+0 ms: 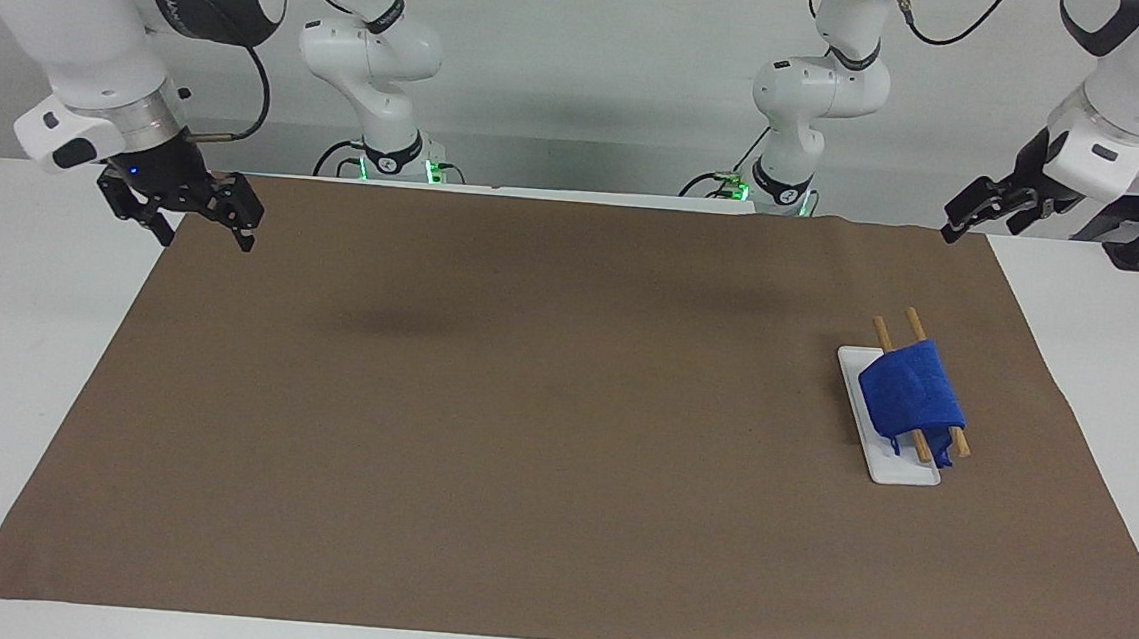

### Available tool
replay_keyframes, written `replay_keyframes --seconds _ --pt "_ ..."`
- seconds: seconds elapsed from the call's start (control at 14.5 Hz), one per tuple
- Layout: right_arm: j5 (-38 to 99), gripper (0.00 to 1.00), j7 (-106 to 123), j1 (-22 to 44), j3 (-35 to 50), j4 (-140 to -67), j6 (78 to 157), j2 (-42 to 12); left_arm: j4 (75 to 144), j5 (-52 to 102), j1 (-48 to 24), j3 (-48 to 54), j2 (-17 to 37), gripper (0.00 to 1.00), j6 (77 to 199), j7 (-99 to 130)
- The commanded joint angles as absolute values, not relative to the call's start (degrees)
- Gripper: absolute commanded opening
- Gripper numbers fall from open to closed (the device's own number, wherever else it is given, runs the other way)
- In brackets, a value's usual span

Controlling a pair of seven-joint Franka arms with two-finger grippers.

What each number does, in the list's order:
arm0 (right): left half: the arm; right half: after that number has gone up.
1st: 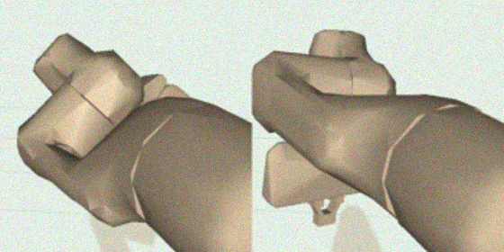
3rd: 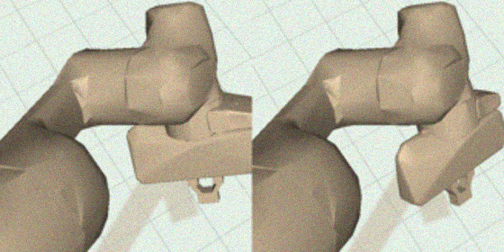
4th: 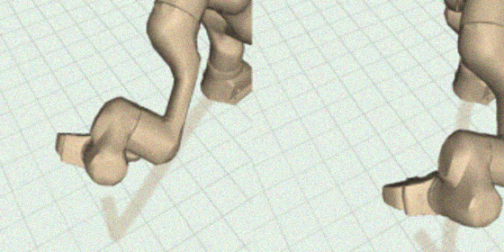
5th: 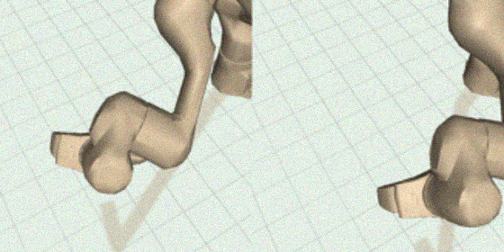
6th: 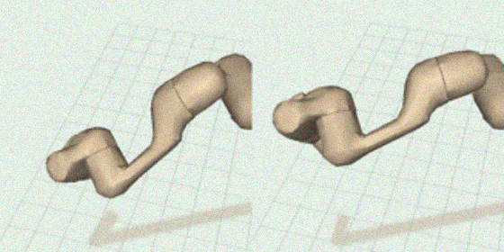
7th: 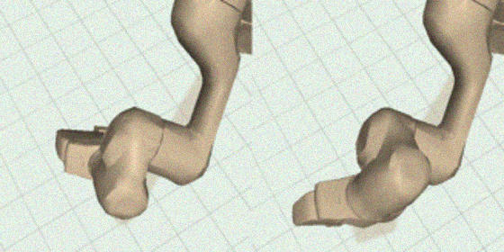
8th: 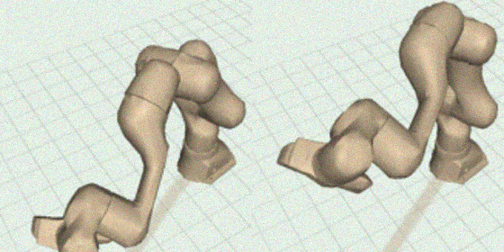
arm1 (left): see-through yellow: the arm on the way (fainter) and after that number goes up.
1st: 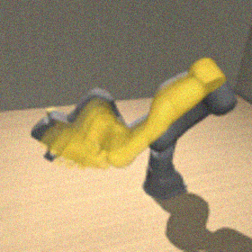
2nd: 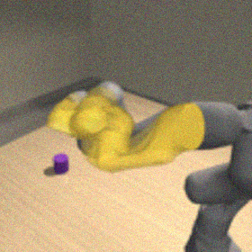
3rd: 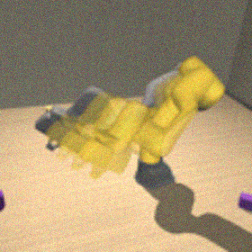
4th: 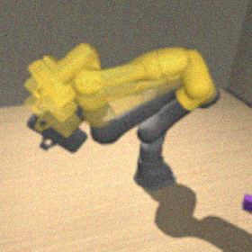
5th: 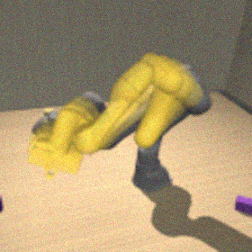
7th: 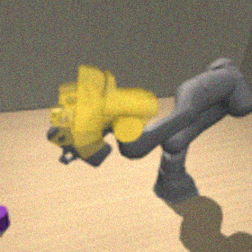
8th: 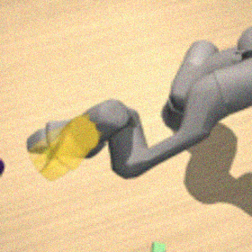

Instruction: Right arm passes towel to left arm to hang

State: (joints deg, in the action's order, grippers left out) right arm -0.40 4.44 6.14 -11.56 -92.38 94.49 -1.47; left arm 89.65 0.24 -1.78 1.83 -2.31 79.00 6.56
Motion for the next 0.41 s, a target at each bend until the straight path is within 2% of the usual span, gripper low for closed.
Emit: replay_keyframes --seconds 0.0,0.34 --pt "-0.88 1.0 3.78 6.06 -11.51 -93.6 94.13 -0.35 87.54 0.79 -3.51 -0.61 -0.97 1.0 77.61 4.04" --pt "-0.88 1.0 3.78 5.45 -11.6 -93.78 92.46 0.0 88.86 1.05 -4.13 -0.79 -1.49 1.0 78.75 4.04"
